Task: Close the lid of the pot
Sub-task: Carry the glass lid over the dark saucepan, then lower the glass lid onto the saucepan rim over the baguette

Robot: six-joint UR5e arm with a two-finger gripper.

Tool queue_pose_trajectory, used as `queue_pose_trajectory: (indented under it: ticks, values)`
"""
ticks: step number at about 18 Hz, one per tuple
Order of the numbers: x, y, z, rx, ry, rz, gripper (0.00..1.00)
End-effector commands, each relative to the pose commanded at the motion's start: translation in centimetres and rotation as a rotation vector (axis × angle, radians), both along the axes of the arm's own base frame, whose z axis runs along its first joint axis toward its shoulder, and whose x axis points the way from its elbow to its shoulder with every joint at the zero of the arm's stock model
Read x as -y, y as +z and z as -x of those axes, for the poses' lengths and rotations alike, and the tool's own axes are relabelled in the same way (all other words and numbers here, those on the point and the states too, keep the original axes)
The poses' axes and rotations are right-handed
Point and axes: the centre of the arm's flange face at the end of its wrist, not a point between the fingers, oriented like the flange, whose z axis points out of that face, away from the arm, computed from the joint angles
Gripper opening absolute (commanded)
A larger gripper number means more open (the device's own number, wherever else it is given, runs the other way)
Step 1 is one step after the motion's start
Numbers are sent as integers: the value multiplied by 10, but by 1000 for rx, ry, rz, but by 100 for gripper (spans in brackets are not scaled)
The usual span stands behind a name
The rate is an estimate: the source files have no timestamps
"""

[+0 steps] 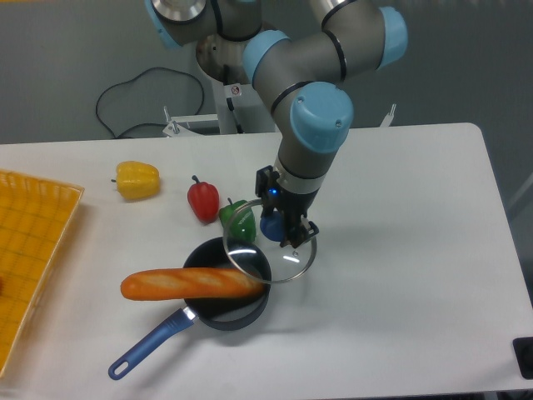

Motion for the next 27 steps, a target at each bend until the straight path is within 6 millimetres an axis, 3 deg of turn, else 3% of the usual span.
queue_pose_trajectory:
  ticks: [2, 5, 27]
  values:
    - [-11, -5, -8, 15, 48, 19, 47]
    - [-11, 2, -10, 16, 67, 16, 47]
    - [-33, -17, -19, 109, 205, 4, 47]
